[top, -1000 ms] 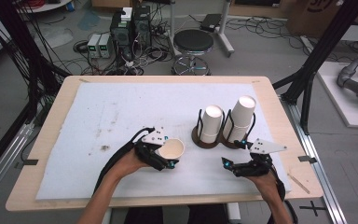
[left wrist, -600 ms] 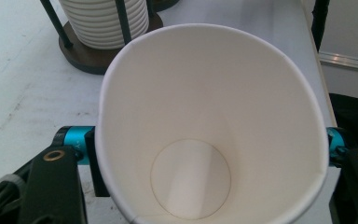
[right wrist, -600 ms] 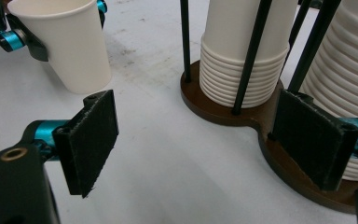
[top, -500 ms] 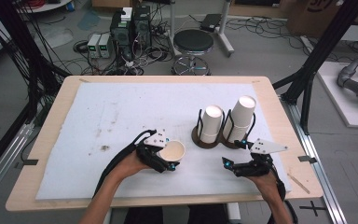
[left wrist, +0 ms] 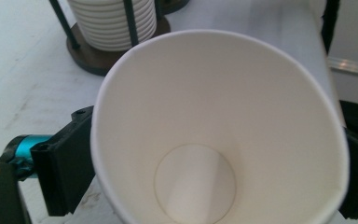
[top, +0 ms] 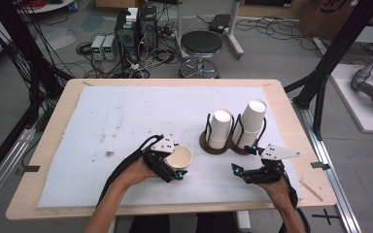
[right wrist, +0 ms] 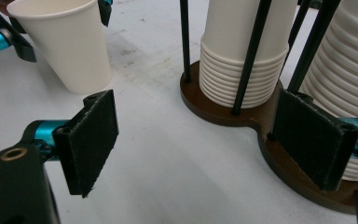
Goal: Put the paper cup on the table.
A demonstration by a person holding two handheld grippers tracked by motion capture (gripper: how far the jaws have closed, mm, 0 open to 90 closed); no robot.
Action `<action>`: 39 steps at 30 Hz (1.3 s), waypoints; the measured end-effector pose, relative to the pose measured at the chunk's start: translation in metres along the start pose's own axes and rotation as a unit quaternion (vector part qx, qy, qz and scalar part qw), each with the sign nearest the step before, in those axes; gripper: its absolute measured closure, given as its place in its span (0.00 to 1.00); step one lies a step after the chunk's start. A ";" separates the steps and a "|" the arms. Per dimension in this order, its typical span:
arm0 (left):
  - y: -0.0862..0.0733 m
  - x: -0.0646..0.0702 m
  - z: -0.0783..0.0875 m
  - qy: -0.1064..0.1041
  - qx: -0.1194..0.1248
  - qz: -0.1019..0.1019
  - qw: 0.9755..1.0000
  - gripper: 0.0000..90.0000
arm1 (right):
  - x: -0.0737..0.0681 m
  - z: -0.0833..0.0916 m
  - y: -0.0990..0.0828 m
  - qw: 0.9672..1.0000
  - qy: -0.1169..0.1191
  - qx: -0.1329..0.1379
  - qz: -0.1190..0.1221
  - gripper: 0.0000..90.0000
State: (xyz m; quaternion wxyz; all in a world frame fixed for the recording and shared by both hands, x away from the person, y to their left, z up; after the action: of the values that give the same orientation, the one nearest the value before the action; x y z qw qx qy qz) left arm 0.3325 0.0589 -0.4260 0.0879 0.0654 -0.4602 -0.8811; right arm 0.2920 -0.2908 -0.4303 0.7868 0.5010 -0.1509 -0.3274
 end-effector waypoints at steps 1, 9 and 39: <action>0.000 0.000 0.000 0.000 0.000 -0.005 1.000 0.07 | 0.000 0.000 0.000 1.000 0.000 0.001 0.000 0.17; 0.001 -0.001 0.005 -0.006 0.011 -0.003 1.000 0.07 | 0.000 0.000 0.000 1.000 0.000 0.000 0.000 0.17; -0.019 0.000 0.054 0.018 0.074 0.022 0.997 0.07 | 0.002 -0.001 -0.003 1.000 -0.005 -0.004 -0.003 0.17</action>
State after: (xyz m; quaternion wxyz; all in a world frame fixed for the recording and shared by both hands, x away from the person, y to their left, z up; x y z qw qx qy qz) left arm 0.3201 0.1126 -0.4112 0.1102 0.0776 -0.5242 -0.8409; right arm 0.2931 -0.2924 -0.4340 0.7866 0.4971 -0.1521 -0.3332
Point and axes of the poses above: each handheld gripper's, and its own axes: z roughly backward along the jaws, y roughly out of its top, x roughly to its right, the point moved 1 cm from there along -z, roughly forward along the jaws, and after that the axes turned 3 degrees about -z, right-handed, at the moved point
